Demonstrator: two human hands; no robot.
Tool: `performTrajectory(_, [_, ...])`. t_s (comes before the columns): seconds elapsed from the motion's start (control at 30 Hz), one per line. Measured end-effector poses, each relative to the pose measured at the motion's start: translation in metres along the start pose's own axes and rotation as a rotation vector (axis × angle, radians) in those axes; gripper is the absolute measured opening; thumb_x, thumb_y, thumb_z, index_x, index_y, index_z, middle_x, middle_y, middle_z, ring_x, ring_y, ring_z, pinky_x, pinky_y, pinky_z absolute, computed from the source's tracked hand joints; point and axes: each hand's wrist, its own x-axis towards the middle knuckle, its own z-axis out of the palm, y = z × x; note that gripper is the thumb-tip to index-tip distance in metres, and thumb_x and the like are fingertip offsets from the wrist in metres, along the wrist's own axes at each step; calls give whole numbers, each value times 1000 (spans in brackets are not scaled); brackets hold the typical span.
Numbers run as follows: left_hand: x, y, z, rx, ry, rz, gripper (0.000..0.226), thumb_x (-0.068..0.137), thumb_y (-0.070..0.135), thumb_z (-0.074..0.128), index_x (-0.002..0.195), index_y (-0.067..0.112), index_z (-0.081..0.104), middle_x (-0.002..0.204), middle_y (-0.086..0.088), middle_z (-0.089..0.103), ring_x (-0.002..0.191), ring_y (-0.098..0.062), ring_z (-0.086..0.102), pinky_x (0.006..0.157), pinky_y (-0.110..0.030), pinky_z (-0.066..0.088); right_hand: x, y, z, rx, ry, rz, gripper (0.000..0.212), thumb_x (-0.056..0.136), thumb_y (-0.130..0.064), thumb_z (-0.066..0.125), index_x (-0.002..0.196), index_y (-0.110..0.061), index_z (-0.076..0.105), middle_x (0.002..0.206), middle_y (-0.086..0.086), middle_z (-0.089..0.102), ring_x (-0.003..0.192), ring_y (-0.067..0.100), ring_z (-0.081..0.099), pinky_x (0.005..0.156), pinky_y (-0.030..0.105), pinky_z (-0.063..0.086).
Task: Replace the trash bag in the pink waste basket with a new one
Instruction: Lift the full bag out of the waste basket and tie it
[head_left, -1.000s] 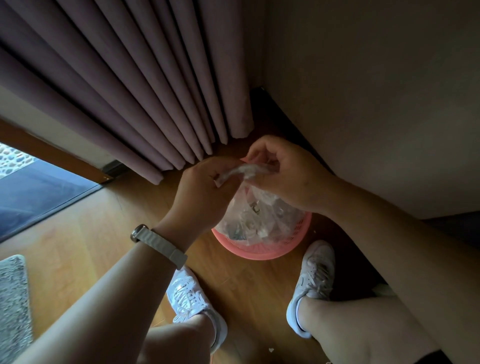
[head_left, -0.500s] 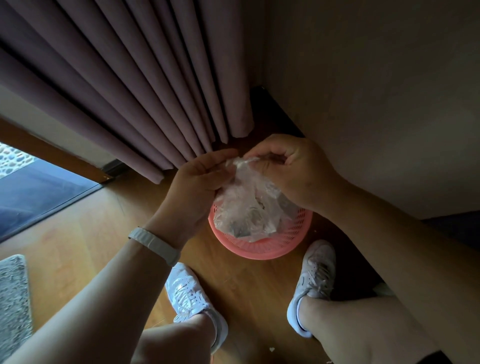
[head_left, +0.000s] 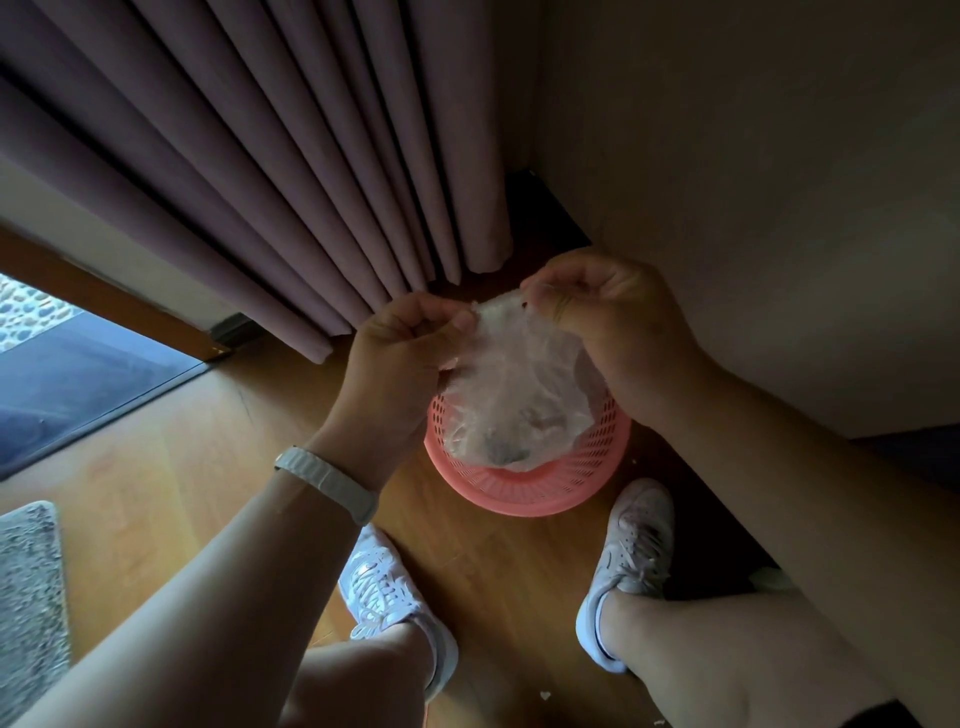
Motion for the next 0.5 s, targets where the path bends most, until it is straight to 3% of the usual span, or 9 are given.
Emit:
performTrajectory(0.1, [4, -1, -12, 99, 85, 17, 14, 92, 2, 58, 85, 11, 67, 89, -11, 73, 87, -30, 71, 79, -45, 59, 5, 6, -6, 62, 104, 87, 4, 87, -18, 68, 88, -19, 72, 94, 6, 73, 92, 22, 69, 81, 36, 58])
performTrajectory(0.23, [7, -7, -35, 243, 191, 20, 14, 93, 3, 58, 87, 13, 64, 80, -3, 70, 67, -10, 69, 60, -26, 57, 15, 22, -19, 46, 222, 147, 17, 89, -13, 63, 77, -25, 68, 84, -3, 72, 85, 14, 70, 77, 30, 56])
performTrajectory(0.37, [8, -9, -51, 398, 283, 19, 13, 92, 11, 61, 85, 21, 65, 86, -2, 67, 66, -5, 64, 63, -26, 58, 20, 36, -31, -69, 332, 173, 16, 91, -15, 60, 79, -24, 64, 88, -1, 71, 87, 15, 69, 79, 34, 57])
performTrajectory(0.5, [1, -2, -41, 534, 303, 105, 11, 95, 15, 57, 86, 21, 62, 82, -4, 64, 68, -12, 61, 63, -28, 55, 17, 37, -36, -200, 355, 113, 18, 92, -18, 58, 77, -28, 60, 87, 0, 69, 87, 18, 68, 77, 38, 58])
